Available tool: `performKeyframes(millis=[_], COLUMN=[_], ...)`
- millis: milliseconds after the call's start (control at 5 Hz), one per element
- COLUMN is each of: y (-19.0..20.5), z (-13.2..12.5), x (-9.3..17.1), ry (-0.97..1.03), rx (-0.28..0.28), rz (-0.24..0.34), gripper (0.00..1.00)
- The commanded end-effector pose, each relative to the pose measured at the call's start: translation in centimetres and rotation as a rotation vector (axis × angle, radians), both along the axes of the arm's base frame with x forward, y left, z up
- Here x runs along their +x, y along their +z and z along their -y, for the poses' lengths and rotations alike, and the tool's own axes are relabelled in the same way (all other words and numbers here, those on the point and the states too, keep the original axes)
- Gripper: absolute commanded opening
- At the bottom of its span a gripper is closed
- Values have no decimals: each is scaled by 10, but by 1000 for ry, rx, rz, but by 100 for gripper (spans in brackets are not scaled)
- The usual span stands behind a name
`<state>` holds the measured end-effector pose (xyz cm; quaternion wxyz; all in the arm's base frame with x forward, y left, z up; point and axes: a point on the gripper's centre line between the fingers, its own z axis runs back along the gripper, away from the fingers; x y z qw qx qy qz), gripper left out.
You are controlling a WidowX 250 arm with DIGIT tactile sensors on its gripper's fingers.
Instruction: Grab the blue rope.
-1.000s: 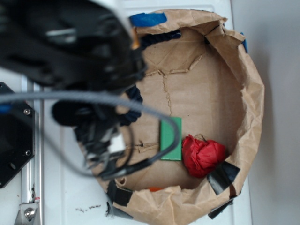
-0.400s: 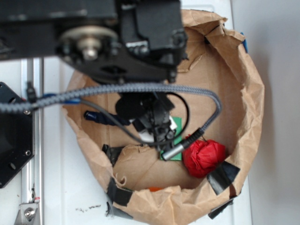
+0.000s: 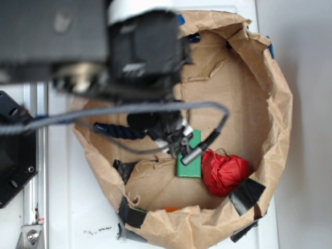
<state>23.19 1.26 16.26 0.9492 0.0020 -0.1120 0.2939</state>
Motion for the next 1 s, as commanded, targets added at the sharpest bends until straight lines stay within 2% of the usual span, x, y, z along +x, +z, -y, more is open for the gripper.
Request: performKeyframes(millis=[0,200,400,600,800], y=[-33,-43,-70,-84,-80], z=[-10,-12,-11,-12,-11], x=[26,29,20,13,5], ry=[68,67,90,93,84], rx=[-56,-70,-34,-34,-29], rz=[-10,-33,-45,-62,-47], gripper=[100,100,100,100,100])
